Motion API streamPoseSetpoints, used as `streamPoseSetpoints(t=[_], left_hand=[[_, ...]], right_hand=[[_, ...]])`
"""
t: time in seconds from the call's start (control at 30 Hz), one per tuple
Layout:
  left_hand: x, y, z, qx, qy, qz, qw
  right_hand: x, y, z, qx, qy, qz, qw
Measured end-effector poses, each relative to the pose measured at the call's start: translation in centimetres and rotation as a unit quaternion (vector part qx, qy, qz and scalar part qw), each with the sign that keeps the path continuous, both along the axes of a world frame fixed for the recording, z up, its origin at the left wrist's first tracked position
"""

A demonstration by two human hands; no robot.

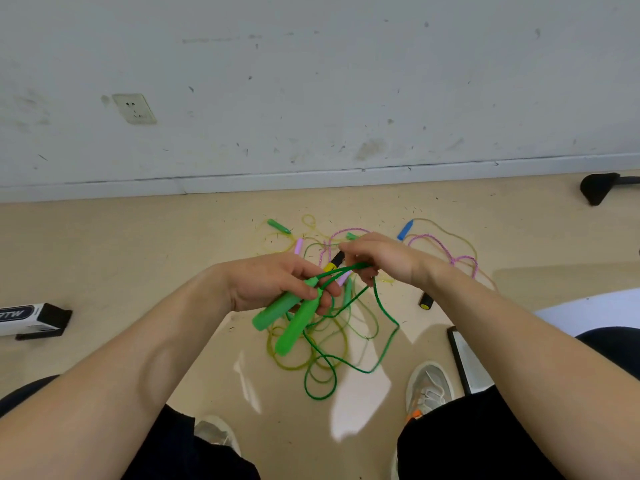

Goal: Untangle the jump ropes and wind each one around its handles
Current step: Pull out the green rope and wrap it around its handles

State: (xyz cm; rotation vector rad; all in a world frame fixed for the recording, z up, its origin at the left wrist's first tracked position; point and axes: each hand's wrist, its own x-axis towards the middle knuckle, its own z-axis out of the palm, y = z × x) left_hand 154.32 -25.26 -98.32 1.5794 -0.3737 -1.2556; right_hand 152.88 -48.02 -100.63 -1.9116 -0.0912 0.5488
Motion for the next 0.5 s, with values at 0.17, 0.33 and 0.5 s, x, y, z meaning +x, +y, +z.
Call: streamPoseSetpoints(t=[0.17,0.33,0.5], left_hand=[[0.4,0.3,-0.1,0.007,-0.007,0.009,1.000],[0.0,-0.4,-0.2,0.013,0.001,0.031,0.999],[-0.3,-1.2,-0.8,0.007,0.016,0.071,0.997]], right_hand=[[0.4,-0.8,0.0,0.067,0.012,0.002,0.998],[0.5,-0.3,0.4,0.091,-0.024,0.009,0.995],[0.5,0.0,0.3,0.096,-0.018,0.010,0.995]])
